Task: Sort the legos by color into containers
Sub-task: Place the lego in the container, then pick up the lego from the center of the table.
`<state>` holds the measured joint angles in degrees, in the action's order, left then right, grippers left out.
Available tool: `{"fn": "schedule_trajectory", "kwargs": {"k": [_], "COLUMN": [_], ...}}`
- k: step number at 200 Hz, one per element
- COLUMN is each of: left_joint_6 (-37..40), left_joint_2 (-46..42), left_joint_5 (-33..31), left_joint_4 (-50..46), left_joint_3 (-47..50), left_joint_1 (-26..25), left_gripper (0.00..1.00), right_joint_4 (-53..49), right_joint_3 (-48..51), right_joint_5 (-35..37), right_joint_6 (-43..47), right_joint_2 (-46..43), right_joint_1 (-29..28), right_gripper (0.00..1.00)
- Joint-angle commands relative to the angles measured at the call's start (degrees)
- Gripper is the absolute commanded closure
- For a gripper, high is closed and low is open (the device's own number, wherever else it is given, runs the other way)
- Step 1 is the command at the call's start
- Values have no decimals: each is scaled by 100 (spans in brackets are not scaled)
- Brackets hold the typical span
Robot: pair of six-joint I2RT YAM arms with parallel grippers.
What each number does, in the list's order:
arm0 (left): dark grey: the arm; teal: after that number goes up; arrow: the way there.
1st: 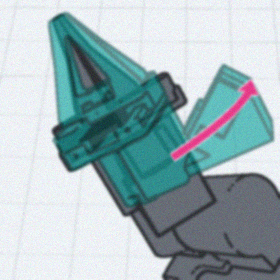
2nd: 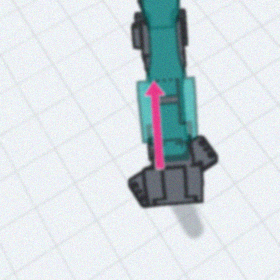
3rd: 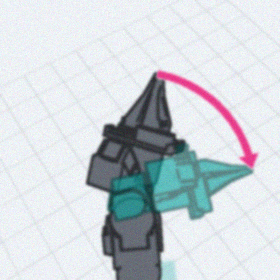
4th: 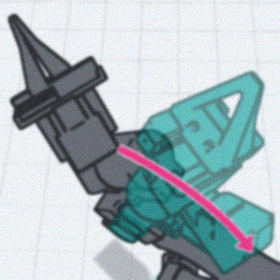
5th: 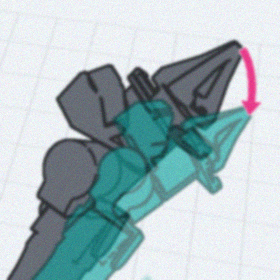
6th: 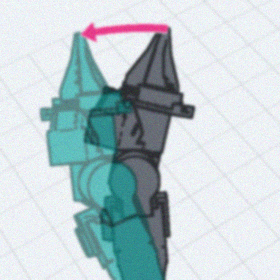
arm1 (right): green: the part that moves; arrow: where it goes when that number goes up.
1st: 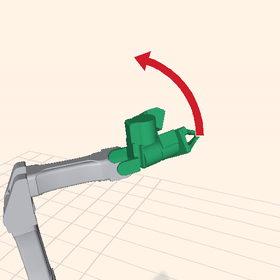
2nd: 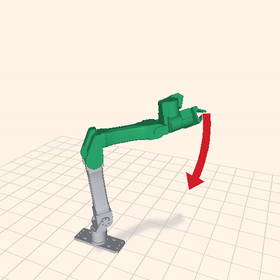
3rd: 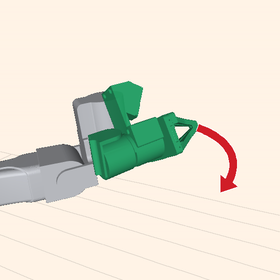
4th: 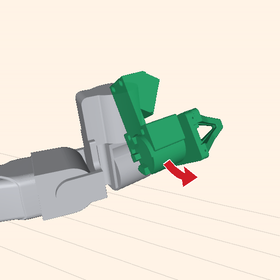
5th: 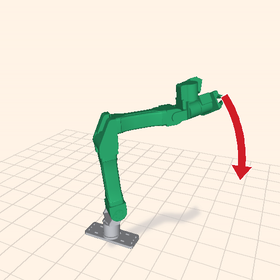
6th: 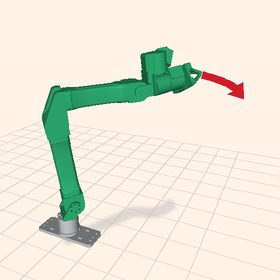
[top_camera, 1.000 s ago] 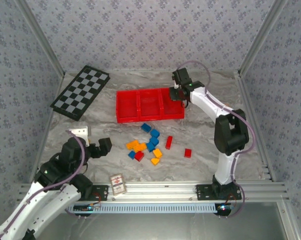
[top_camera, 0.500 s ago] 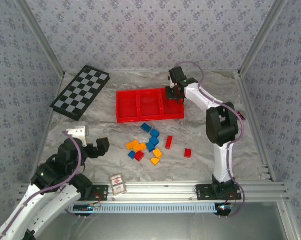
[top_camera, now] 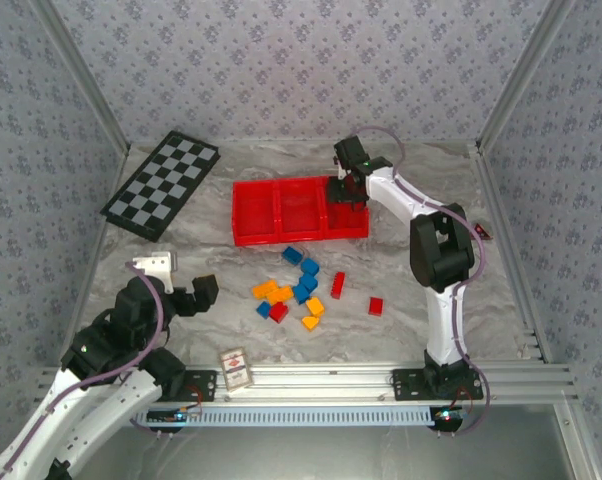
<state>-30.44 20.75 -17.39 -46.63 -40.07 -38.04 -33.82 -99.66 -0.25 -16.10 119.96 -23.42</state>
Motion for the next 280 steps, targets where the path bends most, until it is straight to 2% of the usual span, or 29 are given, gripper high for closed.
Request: {"fn": "schedule_trajectory", "kwargs": {"k": [1,37,82,116,119,125,149,192,226,237,260,280], "left_joint_6": [117,90,151,262,266,271,284,320,315,310,303,301], "left_joint_2": [77,187,465,627,631,647,693,728,722,687,610,553], "left_joint_5": [-53,-58,-99,100,110,128,114,197,256,258,262,261], "left_joint_4": [71,82,31,78,89,93,81,131,93,103,112,114], "left_joint_3": [-78,-48,-91,-102,-94,-91,-97,-75,-105,-92,-86,-71], "left_joint_1": [-35,-32,-36,-28,-25,-32,-31,-28,-32,-37,-37,-37], "left_gripper": [0,0,0,0,0,0,0,0,0,0,0,0], "right_joint_4": [-267,-455,-980,-1579,-1649,-1711,-1722,-1432,-1549,-1653,-1753,-1758], "right_joint_3": [157,683,1488,1975,2024,2112,2598,3326,3181,2952,2864,2897], "right_joint_5": [28,258,707,873,889,891,861,746,877,931,1059,1019], "right_joint_6": [-70,-342,-1167,-1704,-1777,-1880,-2361,-2987,-3116,-3173,-3316,-3394], "right_joint_2": [-483,-1308,-2504,-3167,-3212,-3285,-3506,-3194,-2642,-2461,-2250,-2126], "right_joint_1": [-86,-169,-291,-576,-618,-683,-987,-1527,-2030,-2145,-2254,-2251], "right_gripper": [51,45,34,29,25,23,23,23,23,17,13,13]}}
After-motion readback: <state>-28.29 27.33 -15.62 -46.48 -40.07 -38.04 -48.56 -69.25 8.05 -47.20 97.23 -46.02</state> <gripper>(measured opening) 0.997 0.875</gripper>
